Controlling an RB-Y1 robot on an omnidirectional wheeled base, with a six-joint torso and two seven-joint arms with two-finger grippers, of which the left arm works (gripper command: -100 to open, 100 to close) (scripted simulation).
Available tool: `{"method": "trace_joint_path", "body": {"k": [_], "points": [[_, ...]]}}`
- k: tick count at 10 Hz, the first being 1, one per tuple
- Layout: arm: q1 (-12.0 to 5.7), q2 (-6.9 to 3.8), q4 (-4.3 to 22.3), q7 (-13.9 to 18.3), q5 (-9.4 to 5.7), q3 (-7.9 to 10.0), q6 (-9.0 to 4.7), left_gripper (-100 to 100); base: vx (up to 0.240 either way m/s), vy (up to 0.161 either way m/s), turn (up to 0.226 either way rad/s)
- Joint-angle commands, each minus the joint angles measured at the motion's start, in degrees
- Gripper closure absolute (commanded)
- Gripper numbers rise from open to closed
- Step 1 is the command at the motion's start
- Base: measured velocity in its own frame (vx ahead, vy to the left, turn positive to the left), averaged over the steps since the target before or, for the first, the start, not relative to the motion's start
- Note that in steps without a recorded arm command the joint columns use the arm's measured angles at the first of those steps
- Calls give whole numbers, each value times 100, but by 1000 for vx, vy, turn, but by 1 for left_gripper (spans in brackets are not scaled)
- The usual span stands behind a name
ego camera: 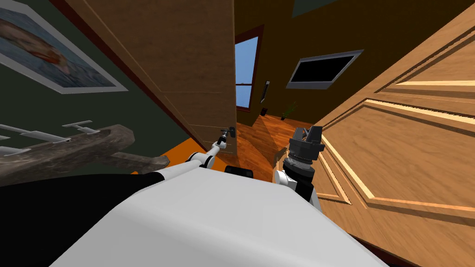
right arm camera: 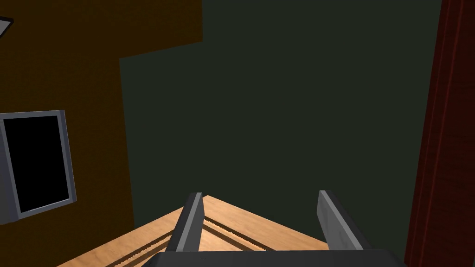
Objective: Push the door open
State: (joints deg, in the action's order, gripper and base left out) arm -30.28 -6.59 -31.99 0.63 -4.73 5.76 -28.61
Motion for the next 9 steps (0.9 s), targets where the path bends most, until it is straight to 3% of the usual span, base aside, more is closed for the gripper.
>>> {"method": "trace_joint_path", "body": {"k": [1, 2, 6, 9], "points": [[69, -13, -171, -21, 0, 17, 96, 100, 31, -16, -6], [80, -42, -166, -71, -41, 147, 95, 100, 112, -79, 52], [94, -77, -159, -142, -99, 331, 95, 100, 150, -145, 77], [103, -95, -154, -185, -136, 444, 95, 100, 131, -80, 43]]}}
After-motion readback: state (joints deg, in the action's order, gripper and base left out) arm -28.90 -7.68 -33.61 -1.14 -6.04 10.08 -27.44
